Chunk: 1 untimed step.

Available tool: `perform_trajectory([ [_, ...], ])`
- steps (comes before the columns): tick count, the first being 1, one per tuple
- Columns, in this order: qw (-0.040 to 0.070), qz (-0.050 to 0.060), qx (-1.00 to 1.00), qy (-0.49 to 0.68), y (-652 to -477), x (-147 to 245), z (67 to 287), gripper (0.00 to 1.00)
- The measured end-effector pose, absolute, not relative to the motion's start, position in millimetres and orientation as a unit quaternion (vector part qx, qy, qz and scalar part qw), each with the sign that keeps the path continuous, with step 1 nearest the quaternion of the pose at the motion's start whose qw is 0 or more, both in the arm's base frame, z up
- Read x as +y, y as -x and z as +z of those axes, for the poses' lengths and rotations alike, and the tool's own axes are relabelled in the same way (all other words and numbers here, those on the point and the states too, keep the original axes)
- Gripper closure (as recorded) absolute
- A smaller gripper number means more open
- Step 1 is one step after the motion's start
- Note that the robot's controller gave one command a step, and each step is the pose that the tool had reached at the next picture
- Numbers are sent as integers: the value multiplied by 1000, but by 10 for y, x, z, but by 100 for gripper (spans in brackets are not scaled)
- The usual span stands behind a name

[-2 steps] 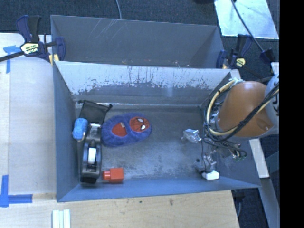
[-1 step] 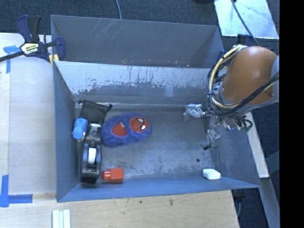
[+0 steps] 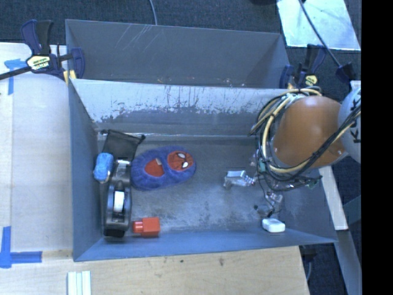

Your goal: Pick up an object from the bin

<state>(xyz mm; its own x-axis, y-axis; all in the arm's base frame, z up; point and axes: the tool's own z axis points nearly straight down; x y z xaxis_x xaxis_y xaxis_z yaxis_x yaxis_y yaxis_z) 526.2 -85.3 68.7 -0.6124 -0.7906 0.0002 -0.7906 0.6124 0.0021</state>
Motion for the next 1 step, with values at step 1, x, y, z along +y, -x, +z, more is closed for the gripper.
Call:
perform_trajectory([
  [1, -5, 2, -942, -335, -5458, -993, 1714, 0],
])
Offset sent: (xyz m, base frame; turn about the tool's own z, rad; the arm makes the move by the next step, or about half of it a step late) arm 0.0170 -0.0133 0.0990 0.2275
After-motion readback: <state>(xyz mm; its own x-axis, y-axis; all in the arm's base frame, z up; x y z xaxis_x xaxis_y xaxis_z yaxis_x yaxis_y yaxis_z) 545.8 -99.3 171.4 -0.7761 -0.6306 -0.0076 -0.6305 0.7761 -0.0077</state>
